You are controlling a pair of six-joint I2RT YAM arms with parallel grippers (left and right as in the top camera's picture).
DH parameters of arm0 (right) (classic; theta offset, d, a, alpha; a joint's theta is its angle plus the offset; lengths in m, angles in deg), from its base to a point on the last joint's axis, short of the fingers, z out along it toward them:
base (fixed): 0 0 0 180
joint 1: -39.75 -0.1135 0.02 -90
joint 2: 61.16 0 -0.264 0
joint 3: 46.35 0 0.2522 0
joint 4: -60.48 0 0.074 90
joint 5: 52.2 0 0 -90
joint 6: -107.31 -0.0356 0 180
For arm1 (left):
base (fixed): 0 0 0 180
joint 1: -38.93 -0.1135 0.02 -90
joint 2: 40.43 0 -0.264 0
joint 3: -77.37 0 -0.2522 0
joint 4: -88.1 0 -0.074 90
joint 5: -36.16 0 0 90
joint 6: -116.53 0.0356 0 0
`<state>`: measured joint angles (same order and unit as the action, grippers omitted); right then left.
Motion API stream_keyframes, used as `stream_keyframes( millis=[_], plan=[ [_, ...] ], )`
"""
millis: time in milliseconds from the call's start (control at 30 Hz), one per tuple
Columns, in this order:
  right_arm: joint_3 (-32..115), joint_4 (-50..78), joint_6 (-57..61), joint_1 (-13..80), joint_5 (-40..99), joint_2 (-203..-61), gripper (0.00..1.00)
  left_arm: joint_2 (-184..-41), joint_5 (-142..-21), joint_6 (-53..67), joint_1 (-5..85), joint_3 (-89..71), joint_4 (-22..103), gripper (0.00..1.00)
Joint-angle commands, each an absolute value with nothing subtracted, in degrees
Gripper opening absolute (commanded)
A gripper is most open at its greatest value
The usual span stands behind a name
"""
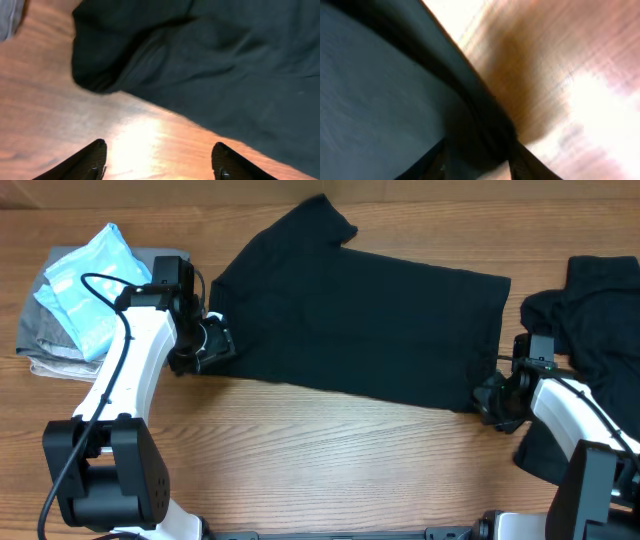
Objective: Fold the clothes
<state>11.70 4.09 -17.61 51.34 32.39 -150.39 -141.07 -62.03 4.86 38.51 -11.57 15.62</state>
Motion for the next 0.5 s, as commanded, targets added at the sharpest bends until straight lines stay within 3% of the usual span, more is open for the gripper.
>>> stream_keyframes(
  millis=[0, 200, 367, 467],
  plan=[
    [17.6, 0.6, -14.9, 51.4, 31.2, -149.8, 0.47, -140.6, -64.4, 7.8, 38.2, -9.5, 17.0, 0.69],
    [27.0, -5.2, -6.2, 50.5, 25.9, -149.7, 0.49, -141.2, -63.5, 10.3, 38.6, -10.8, 24.1, 0.71],
    [27.0, -2.8, -6.2, 49.7, 25.9, -151.0, 0.07, -144.8, -63.2, 10.3, 40.2, -12.4, 29.3, 0.53],
    [26.6, 0.5, -6.2, 48.8, 25.9, -152.5, 0.04, -148.4, -60.9, 10.3, 41.4, -12.4, 31.0, 0.45]
  ],
)
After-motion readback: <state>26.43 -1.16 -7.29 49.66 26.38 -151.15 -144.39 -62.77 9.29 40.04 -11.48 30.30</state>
